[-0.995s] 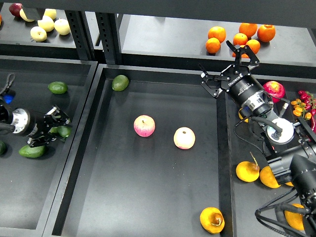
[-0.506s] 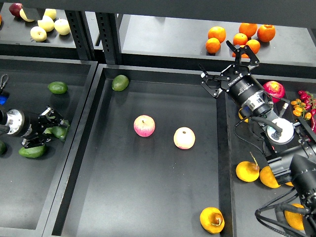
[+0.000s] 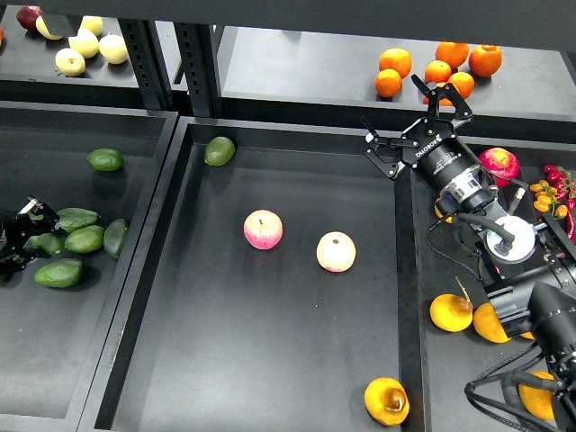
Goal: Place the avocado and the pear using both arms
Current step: 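Lower the avocado among the other avocados and open the left gripper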
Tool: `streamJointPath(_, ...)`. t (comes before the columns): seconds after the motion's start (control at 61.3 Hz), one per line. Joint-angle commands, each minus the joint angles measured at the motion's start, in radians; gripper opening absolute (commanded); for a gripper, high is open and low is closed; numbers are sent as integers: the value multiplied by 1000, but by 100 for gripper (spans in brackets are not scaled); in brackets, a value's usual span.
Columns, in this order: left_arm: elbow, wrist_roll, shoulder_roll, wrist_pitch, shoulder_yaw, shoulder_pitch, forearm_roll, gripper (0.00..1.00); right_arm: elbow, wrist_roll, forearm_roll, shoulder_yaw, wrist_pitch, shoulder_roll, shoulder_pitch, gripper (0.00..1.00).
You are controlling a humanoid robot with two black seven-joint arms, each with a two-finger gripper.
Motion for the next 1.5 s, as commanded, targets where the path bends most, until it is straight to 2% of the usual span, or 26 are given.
streamJointPath(0.0,25,0,-4,0,-9,22,-3,12,0,-1,0,0,0,0,0,100)
streamJointPath(0.245,54,0,-4,0,-24,64,-1,13,0,0,0,-15,0,0,0,100)
streamJointPath(0.767,192,0,-22,0,-10,88,-9,15,0,0,0,-18,0,0,0,100)
streamJointPath(1.484,272,0,-78,0,3,122,-7,18,0,0,0,-20,0,0,0,100)
